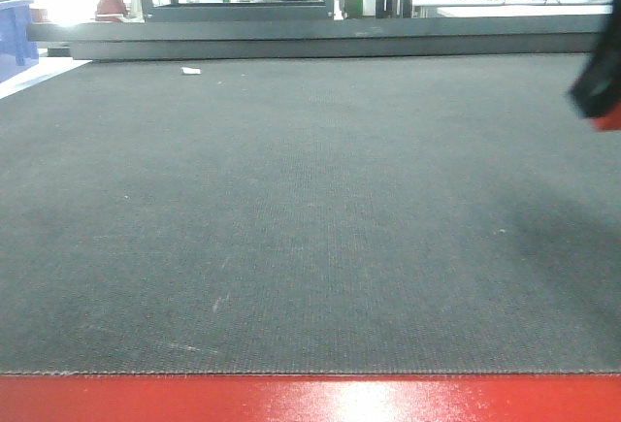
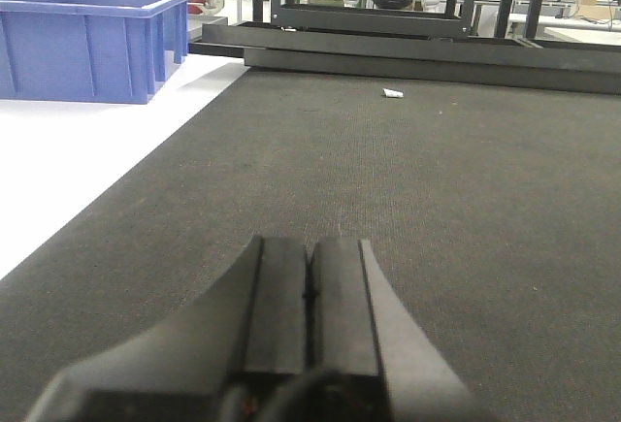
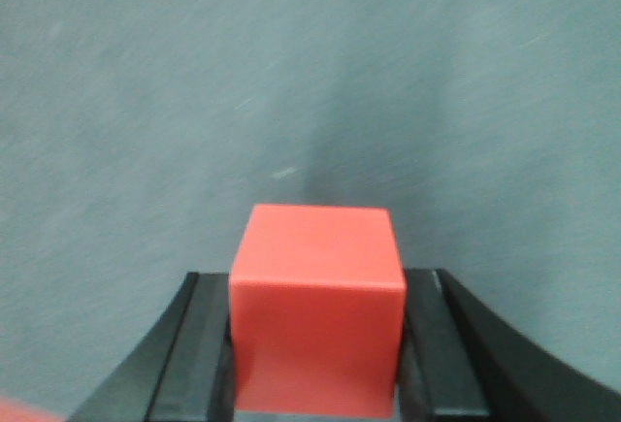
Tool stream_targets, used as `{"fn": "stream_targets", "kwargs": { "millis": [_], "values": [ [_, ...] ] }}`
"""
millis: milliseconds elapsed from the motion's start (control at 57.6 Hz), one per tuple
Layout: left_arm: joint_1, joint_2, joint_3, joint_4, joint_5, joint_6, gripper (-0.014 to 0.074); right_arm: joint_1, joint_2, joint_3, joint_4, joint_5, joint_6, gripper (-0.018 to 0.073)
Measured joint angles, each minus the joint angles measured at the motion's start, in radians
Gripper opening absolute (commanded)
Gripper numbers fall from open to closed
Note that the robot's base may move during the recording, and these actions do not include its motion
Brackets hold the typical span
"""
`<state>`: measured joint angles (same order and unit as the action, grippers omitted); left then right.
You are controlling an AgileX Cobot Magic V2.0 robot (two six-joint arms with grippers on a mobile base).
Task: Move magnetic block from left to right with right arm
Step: 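Lift the red cube up and away with the right gripper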
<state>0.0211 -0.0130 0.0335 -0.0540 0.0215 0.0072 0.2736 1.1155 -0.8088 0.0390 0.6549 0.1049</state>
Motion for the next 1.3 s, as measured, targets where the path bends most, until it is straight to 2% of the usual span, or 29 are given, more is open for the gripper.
{"fn": "stream_targets", "kwargs": {
  "millis": [122, 261, 417, 573, 921, 1303],
  "values": [
    [0.000, 0.000, 0.000, 0.000, 0.000, 0.000, -0.0126, -0.093, -0.108, 0.096, 0.043, -0.139, -0.078, 0.0314],
    [0.000, 0.000, 0.000, 0.000, 0.000, 0.000, -0.0126, -0.161, -0.231, 0.208, 0.054, -0.331, -0.105, 0.0314],
    [0.000, 0.000, 0.000, 0.000, 0.000, 0.000, -0.0126, -0.173, -0.371, 0.321, 0.060, -0.545, -0.105, 0.0314],
    [0.000, 0.000, 0.000, 0.000, 0.000, 0.000, -0.0126, -0.173, -0.521, 0.415, 0.062, -0.669, -0.105, 0.0314],
    [0.000, 0.000, 0.000, 0.000, 0.000, 0.000, -0.0126, -0.173, -0.819, 0.495, 0.062, -0.691, -0.110, 0.0314],
    [0.000, 0.000, 0.000, 0.000, 0.000, 0.000, -0.0126, -0.176, -0.870, 0.497, 0.062, -0.686, -0.110, 0.0314]
  ]
}}
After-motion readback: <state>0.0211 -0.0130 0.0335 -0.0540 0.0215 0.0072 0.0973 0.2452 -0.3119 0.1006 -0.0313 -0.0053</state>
